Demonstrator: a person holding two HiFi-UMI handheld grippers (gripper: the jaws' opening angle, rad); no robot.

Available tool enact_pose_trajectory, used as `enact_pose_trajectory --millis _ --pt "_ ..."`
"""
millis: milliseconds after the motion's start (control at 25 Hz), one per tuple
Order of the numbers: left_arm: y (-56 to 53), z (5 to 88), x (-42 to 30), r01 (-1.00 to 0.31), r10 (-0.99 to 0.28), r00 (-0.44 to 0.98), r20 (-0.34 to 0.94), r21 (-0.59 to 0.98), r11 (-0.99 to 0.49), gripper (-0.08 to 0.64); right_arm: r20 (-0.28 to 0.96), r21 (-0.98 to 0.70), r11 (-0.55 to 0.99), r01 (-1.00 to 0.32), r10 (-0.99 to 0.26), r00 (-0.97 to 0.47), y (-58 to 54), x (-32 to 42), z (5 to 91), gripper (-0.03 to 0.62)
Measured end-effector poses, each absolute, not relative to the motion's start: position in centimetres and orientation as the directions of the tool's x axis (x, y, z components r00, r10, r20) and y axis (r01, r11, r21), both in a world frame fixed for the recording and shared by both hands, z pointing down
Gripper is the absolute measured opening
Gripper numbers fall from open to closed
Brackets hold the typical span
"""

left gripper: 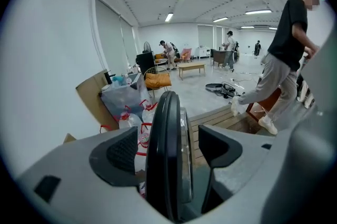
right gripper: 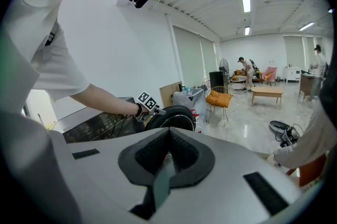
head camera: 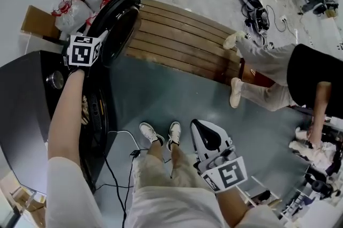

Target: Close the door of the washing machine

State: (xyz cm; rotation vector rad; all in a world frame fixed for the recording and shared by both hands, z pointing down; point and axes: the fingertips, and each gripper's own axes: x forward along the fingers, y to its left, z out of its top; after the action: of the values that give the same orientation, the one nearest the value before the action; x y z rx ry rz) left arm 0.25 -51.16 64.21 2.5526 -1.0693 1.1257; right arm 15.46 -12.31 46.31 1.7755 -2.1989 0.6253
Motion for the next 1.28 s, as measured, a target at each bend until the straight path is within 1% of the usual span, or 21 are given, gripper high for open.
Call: enact_pose_trajectory --millis 160,360,520,600,680,960,1280 --pt "-52.2 65.7 0.8 -0.623 -0.531 0.433 0.728 -0.184 -0.76 0.342 0.463 -0.181 0.16 -0.97 -0.856 -0.228 -12.0 15.0 47.0 -0.002" --pt "-53.2 66.7 1.6 -0.64 -0.544 0.408 0.734 -0.195 -0.743 0.342 0.475 -0.184 0.144 -0.972 -0.853 -0.216 -11.0 15.6 47.7 -0.002" --pt "-53.5 67.4 2.0 -0.667 -0.536 0.397 0.745 -0.167 -0.726 0.341 0.491 -0.188 0.113 -0.976 -0.85 -0.193 -10.0 16.7 48.3 -0.002" --pt "-53.8 67.3 2.1 -0.683 -0.555 0.377 0.741 -0.183 -0.708 0.31 0.493 -0.191 0.102 -0.976 -0.85 -0.185 -9.5 17.0 48.5 -0.002" --pt "-54.0 67.2 1.8 -0.693 -0.571 0.362 0.737 -0.197 -0.694 0.253 0.496 -0.196 0.097 -0.976 -0.849 -0.184 -9.0 17.0 48.6 -0.002" --pt "-52.7 67.2 2.7 -0.667 -0.575 0.361 0.734 -0.227 -0.709 0.253 0.499 -0.195 0.088 -0.977 -0.848 -0.176 -7.5 17.4 48.6 -0.002" --pt "-49.9 67.5 4.3 -0.632 -0.568 0.359 0.741 -0.255 -0.732 0.282 0.495 -0.187 0.084 -0.979 -0.852 -0.168 -5.5 18.2 47.8 -0.002"
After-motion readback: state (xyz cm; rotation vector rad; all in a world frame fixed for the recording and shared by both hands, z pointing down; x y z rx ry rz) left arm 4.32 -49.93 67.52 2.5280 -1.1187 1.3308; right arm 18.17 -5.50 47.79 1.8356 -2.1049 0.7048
